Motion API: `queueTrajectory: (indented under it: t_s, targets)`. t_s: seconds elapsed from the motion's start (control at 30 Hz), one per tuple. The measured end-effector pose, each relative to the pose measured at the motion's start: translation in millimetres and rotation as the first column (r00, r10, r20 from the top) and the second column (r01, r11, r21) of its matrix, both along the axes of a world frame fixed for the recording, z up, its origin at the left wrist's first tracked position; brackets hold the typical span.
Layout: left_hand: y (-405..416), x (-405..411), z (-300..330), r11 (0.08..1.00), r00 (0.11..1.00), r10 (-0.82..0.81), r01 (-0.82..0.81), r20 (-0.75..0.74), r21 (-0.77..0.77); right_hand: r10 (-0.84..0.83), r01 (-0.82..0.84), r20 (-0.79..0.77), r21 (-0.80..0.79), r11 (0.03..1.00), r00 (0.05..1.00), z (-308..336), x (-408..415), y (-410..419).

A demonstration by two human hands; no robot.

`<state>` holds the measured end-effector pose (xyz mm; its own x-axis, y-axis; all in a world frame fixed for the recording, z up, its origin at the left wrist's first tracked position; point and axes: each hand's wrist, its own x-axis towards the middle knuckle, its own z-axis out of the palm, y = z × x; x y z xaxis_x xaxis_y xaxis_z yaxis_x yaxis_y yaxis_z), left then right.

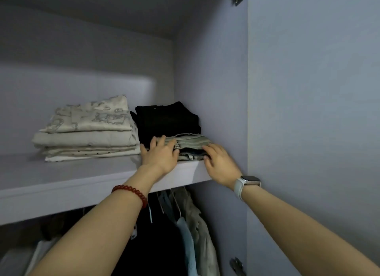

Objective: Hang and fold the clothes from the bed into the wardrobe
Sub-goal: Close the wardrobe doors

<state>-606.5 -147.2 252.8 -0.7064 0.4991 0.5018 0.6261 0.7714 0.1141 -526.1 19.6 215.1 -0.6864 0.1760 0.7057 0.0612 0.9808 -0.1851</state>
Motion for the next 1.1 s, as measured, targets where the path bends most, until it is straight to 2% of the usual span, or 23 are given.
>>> queueTrajectory:
  t_s: [0.07,0.13,0.23,0.37,0.47,0.63,0.73,0.8,0.87,0.9,0.97,1.0,1.03,1.1]
  targets:
    - [-11,29,-11,0.991,0.997,-0.010,0.019,-0.073,0.135,-0.003,0.003,-0.026,-0.017,1.000,1.000,-8,28,-12]
    - [-26,68,-32,0.967,0.994,-0.019,0.046,-0.107,0.251,0.039,-0.050,-0.096,-0.116,0.992,0.995,-17,63,-28]
    - [-51,136,-77,0.920,0.996,-0.032,0.063,-0.087,0.388,0.124,-0.183,-0.215,-0.283,0.941,0.969,-47,127,-61]
    - [-81,241,-144,0.794,0.994,-0.104,0.107,-0.039,0.599,0.202,-0.289,-0.224,-0.486,0.825,0.953,-110,229,-100]
    - [-87,294,-177,0.802,0.980,-0.195,0.135,0.042,0.582,0.240,-0.334,-0.248,-0.476,0.813,0.938,-148,293,-115]
    - [-72,359,-199,0.846,0.948,-0.308,0.234,0.080,0.479,0.175,-0.294,-0.346,-0.330,0.897,0.922,-165,391,-108]
    - [-55,387,-204,0.836,0.920,-0.389,0.328,0.054,0.441,-0.033,-0.101,-0.469,-0.257,0.961,0.882,-165,432,-88]
    - [-45,401,-205,0.815,0.899,-0.437,0.381,0.031,0.435,-0.221,0.088,-0.531,-0.264,0.960,0.818,-162,452,-71]
    - [-40,408,-202,0.807,0.883,-0.468,0.419,0.019,0.416,-0.382,0.196,-0.482,-0.391,0.899,0.789,-156,458,-55]
    - [-39,409,-200,0.806,0.879,-0.476,0.431,0.012,0.405,-0.421,0.204,-0.395,-0.484,0.851,0.817,-153,457,-49]
    - [-42,412,-196,0.814,0.879,-0.478,0.438,0.010,0.381,-0.357,0.138,-0.187,-0.687,0.713,0.915,-155,448,-35]
    - [-45,412,-194,0.817,0.880,-0.474,0.442,-0.004,0.371,-0.281,0.074,-0.146,-0.761,0.645,0.948,-155,443,-31]
    - [-48,413,-192,0.817,0.881,-0.472,0.452,-0.033,0.358,-0.234,0.021,-0.150,-0.800,0.599,0.961,-155,441,-31]
    - [-56,411,-185,0.818,0.879,-0.466,0.472,-0.103,0.329,-0.254,-0.013,-0.196,-0.815,0.579,0.947,-159,438,-36]
